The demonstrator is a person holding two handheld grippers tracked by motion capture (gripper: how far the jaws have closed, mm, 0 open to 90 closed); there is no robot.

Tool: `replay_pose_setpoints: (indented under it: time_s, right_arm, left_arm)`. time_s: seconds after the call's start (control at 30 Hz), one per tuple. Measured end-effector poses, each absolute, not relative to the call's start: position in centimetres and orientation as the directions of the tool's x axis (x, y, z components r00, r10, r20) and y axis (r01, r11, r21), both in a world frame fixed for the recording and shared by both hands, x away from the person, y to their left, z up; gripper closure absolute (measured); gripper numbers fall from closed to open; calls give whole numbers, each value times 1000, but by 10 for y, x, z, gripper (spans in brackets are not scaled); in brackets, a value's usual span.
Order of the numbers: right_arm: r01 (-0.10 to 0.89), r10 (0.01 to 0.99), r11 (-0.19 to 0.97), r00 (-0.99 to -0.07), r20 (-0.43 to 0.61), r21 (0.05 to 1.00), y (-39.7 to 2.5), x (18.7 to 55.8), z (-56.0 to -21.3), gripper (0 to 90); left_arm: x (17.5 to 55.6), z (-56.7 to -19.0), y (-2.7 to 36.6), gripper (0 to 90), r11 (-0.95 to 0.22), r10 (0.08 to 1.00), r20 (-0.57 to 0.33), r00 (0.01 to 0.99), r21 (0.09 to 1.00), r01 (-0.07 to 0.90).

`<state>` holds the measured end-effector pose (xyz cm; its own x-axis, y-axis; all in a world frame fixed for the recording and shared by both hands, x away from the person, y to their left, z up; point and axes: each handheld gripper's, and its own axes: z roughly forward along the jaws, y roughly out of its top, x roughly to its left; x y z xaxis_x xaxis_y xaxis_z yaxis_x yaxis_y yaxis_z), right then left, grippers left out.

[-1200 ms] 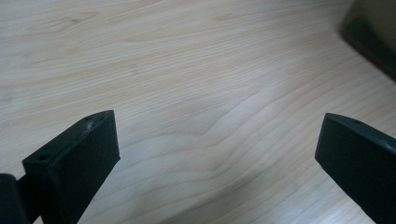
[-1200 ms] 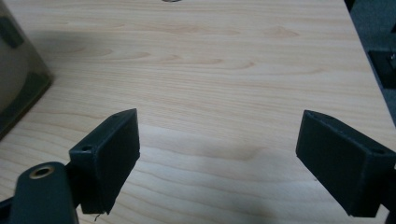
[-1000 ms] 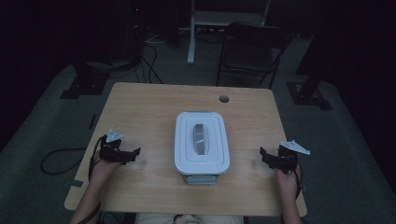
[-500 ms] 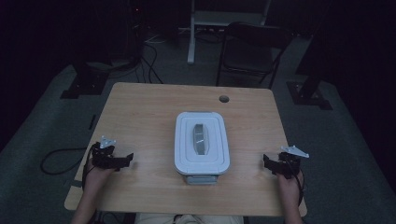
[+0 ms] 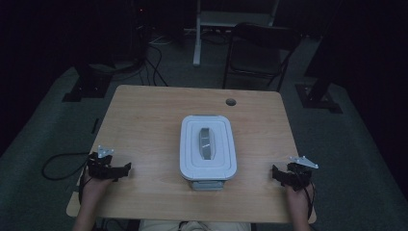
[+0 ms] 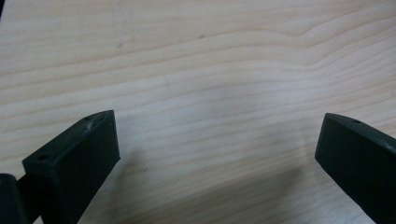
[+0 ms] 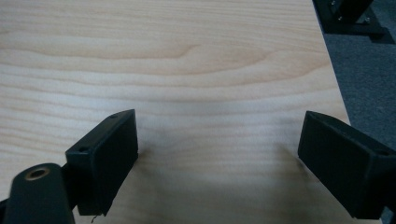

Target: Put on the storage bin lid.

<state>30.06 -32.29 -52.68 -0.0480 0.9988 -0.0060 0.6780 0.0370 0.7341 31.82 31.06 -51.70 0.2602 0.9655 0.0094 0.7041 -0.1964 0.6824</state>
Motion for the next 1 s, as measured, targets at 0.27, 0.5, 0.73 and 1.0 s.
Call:
replay_pose_setpoints:
  time_s: [0.27,0.5,0.73,1.0]
  right_arm:
    - [690,999,8,-32,20,723,-326,299,-527,119]
    - [693,999,12,-30,12,721,-325,299,-528,117]
    - [692,1000,5,-20,12,722,-326,303,-528,118]
    - [694,999,12,-31,13,720,-325,308,-527,118]
  left_arm:
    - [319,-522,315,4,-167,977,13,214,673,721]
    - [319,-524,320,4,-173,973,9,229,684,709]
    - [322,-524,322,4,-150,980,8,199,685,713]
    - [326,-524,327,4,-135,984,9,177,683,717]
